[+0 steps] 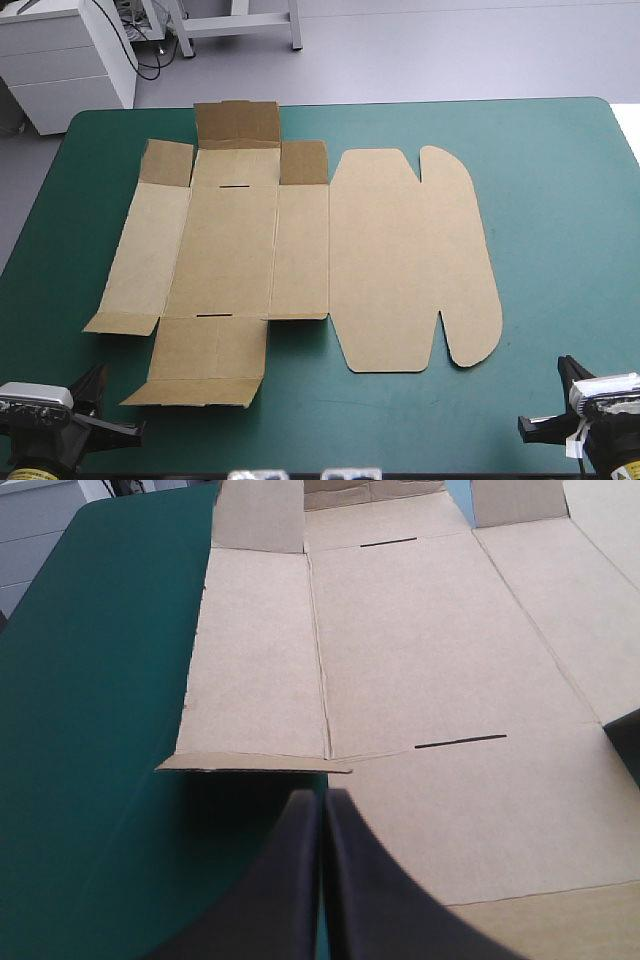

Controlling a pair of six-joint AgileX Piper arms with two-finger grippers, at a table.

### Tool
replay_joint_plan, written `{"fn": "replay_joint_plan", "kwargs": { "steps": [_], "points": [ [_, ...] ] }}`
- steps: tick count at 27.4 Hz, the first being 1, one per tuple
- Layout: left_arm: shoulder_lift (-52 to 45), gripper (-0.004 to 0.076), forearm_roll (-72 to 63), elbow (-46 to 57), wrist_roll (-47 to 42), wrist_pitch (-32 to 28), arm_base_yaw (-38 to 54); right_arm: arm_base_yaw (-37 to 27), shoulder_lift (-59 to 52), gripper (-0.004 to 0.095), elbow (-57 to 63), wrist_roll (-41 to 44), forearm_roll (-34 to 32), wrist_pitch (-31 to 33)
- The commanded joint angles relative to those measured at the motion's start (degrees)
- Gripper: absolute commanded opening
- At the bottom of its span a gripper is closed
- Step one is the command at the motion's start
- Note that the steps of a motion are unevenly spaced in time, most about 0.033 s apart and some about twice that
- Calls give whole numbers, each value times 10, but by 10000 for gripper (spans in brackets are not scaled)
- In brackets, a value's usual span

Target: Fold the box

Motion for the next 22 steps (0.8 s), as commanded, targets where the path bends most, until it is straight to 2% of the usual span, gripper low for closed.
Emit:
{"fn": "replay_joint_plan", "kwargs": {
  "steps": [1,13,17,22],
  "points": [
    [13,-8,-6,-18,-6,-43,-2,0,13,-19,-18,-2,2,-41],
    [13,-8,-6,-18,-4,-43,-2,0,13,-19,-18,-2,2,-41],
    [13,-8,-6,-18,-6,-61,-2,0,13,-19,-18,-2,2,-41],
    [61,-8,-6,-45,-6,-68,-2,0,13,-19,-18,-2,2,-41]
  ]
}}
